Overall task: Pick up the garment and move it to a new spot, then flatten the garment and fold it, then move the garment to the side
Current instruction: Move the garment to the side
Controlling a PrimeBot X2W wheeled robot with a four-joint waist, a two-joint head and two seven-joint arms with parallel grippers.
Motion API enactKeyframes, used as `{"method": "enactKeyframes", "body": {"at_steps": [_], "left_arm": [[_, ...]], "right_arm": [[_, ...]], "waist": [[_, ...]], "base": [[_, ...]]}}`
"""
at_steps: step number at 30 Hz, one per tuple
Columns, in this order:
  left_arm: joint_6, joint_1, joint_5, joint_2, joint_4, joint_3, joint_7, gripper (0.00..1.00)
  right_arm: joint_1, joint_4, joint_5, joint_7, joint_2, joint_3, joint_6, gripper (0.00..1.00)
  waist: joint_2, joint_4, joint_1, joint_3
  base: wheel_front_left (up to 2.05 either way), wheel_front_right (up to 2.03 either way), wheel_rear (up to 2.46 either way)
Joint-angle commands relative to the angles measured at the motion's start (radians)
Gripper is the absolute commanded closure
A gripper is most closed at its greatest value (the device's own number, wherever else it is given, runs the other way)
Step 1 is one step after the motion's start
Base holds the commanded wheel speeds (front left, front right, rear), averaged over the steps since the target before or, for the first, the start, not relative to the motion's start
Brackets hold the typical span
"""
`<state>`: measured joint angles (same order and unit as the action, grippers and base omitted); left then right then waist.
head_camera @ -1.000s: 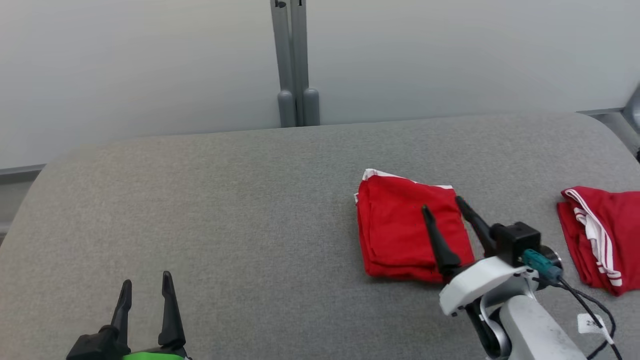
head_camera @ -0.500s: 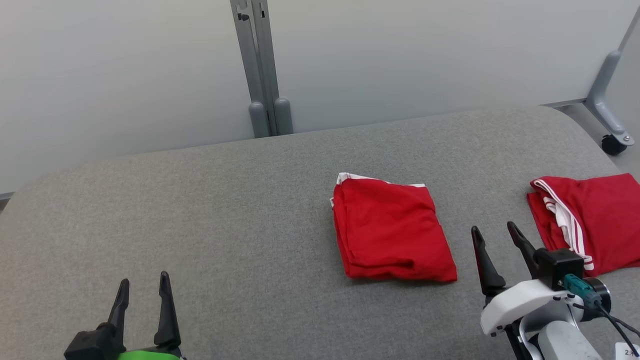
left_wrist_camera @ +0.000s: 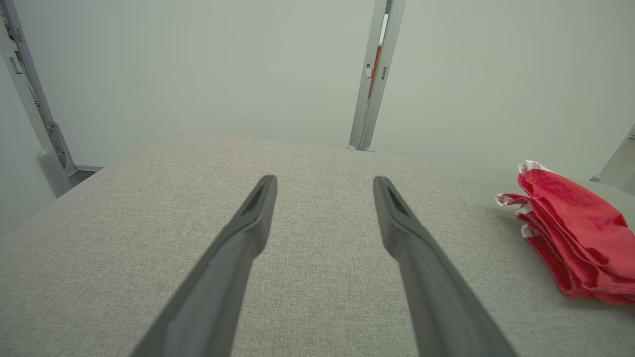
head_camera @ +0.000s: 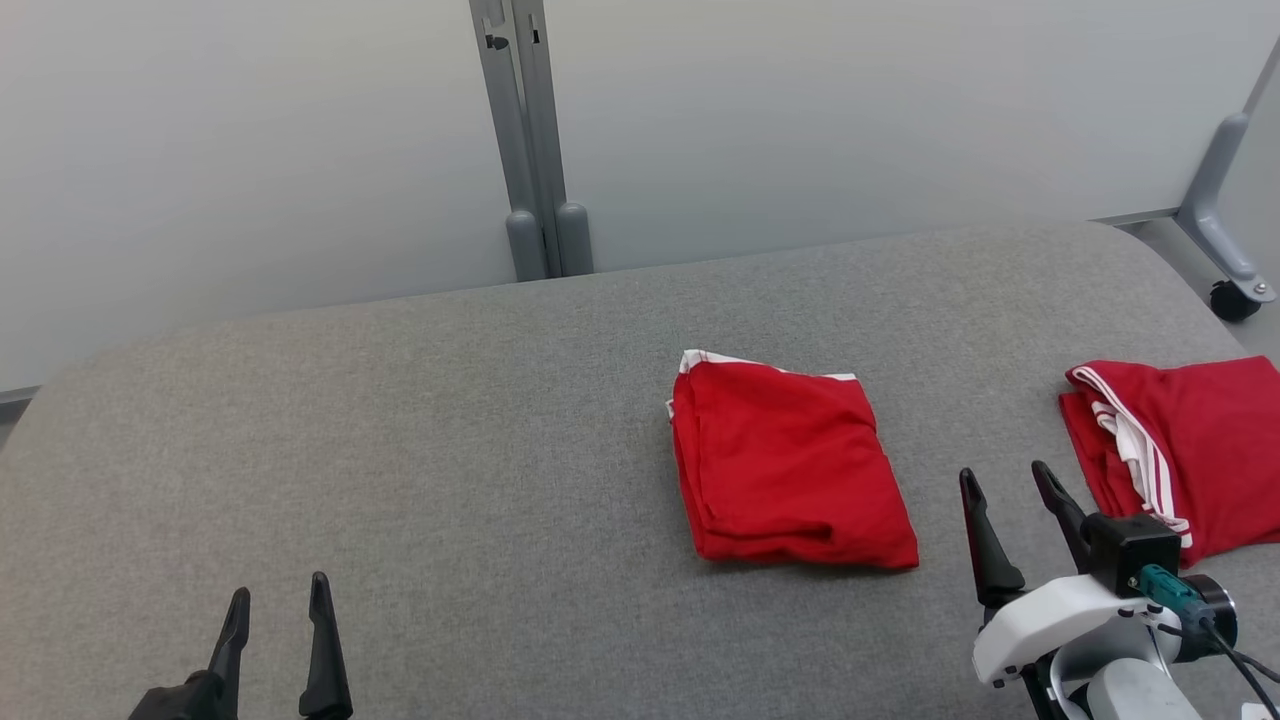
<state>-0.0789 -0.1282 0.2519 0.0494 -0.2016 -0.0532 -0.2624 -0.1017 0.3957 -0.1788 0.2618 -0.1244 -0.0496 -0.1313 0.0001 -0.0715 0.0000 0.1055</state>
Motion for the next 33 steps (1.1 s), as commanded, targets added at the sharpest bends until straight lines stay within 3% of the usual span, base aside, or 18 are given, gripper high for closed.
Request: {"method": "enactKeyframes", "body": {"at_steps": [1, 27, 33], "left_arm": [[-0.001, -0.008, 0.003, 0.003, 0.003, -0.001, -0.003, 0.0], [0.005, 0.003, 0.008, 0.003, 0.016, 0.019, -0.003, 0.0], [0.007, 0.007, 0.006, 0.003, 0.015, 0.039, -0.003, 0.0]], "right_arm": [[0.019, -0.007, 0.008, 0.004, 0.002, 0.002, 0.001, 0.0], [-0.004, 0.006, 0.011, 0.003, -0.017, -0.008, 0.001, 0.0], [-0.12, 0.064, -0.042, -0.123, -0.06, -0.011, 0.002, 0.0]], "waist": [[-0.0001, 0.0, 0.0, 0.0], [-0.0001, 0.028, 0.0, -0.016], [-0.0001, 0.083, 0.0, -0.048]], "base": [[0.0, 0.0, 0.0], [0.0, 0.0, 0.0], [0.0, 0.0, 0.0]]}}
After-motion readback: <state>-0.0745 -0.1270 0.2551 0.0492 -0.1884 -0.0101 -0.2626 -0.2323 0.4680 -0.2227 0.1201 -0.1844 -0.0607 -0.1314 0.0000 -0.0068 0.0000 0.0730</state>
